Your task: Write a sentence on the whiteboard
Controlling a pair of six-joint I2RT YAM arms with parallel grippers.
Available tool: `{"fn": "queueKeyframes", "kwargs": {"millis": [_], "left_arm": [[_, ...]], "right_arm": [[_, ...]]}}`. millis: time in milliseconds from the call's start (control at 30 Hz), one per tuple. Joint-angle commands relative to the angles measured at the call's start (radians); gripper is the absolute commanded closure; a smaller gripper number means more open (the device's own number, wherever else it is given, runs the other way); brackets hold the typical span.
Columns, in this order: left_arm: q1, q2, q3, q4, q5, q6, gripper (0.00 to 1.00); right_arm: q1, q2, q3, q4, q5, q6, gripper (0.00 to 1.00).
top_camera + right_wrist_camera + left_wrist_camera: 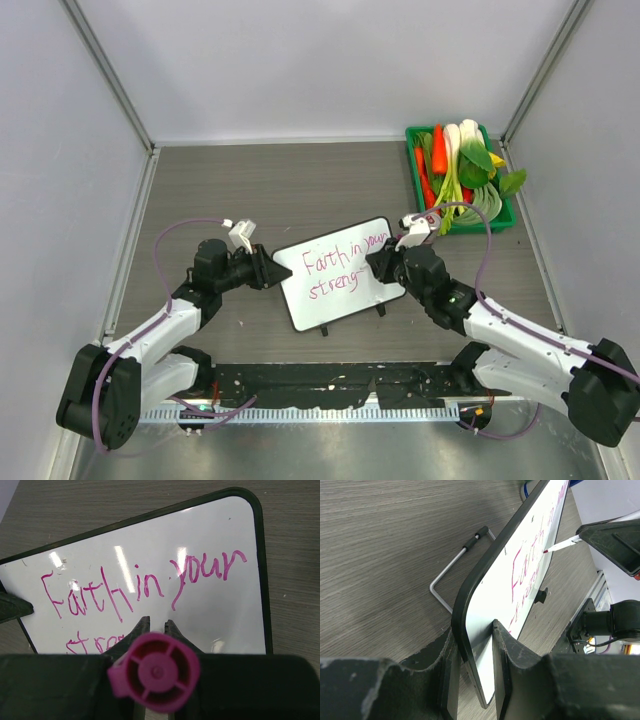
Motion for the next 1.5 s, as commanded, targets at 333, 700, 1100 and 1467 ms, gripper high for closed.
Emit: {"fn": "queueKeyframes", "kwargs": {"millis": [333,700,1100,1467], "left_arm": [[0.005,0.015,-0.008,-0.028,-0.055,0.069,1.0],[0.005,0.015,-0.008,-0.028,-0.054,0.069,1.0],[0.005,0.017,-0.006,-0.026,-0.052,0.071,1.0],[0.005,0.018,-0.006,-0.028,-0.052,0.071,1.0]], "right_arm": [[-0.003,0.004,-0.02,0.016,0.004,-0.004,0.99],[-0.001,-0.019,-0.079,-0.014,-0.024,0.012,0.99],[-0.003,-0.058,-0.089,-0.051,0.019,0.009,0.99],[-0.003,-0.042,-0.02,-0.048,0.059,-0.021,0.99]]}}
